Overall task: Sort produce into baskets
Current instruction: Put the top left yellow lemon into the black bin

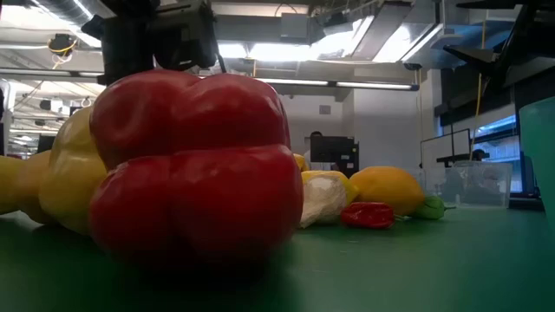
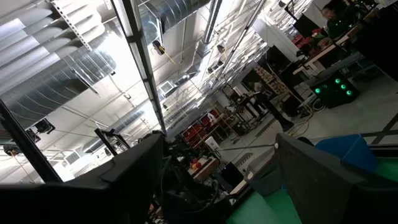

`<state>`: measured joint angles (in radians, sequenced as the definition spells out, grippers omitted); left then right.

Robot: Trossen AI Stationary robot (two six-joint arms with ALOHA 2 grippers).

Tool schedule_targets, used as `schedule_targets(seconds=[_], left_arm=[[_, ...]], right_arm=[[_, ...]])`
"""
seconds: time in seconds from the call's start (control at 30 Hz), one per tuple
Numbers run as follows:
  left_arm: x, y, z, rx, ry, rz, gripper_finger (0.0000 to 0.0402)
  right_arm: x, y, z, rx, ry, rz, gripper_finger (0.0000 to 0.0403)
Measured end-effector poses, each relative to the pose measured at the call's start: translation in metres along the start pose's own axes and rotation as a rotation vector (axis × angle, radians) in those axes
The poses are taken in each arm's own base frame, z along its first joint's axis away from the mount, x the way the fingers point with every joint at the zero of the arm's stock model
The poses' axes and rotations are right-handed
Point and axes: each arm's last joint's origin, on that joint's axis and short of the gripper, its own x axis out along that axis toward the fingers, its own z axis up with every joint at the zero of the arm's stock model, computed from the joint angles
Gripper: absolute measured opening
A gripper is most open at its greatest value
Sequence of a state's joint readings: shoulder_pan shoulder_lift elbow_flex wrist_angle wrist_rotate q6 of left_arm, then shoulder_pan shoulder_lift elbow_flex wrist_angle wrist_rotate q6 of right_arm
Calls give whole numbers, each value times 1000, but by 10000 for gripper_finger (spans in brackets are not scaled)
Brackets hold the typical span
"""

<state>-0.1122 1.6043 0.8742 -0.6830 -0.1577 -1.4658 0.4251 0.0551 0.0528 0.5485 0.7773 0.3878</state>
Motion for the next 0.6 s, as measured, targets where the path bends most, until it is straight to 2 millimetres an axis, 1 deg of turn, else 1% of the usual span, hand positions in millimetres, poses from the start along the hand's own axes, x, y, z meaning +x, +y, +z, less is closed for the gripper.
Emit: schedule_targets(seconds=[0.1, 0.4, 0.5, 0.6], left_arm=[[0, 0, -2, -20, 4, 0, 267], [-1, 0, -8, -1, 25, 3, 208], [-1, 0, -8, -4, 27, 3, 198], [-2, 0, -7, -6, 35, 2, 198]], right_arm=[[0, 0, 0, 0, 0, 0, 303], [0, 0, -1, -7, 6, -3, 303], [0, -1, -1, -11, 10, -4, 303], [0, -1, -2, -15, 14, -6, 303]])
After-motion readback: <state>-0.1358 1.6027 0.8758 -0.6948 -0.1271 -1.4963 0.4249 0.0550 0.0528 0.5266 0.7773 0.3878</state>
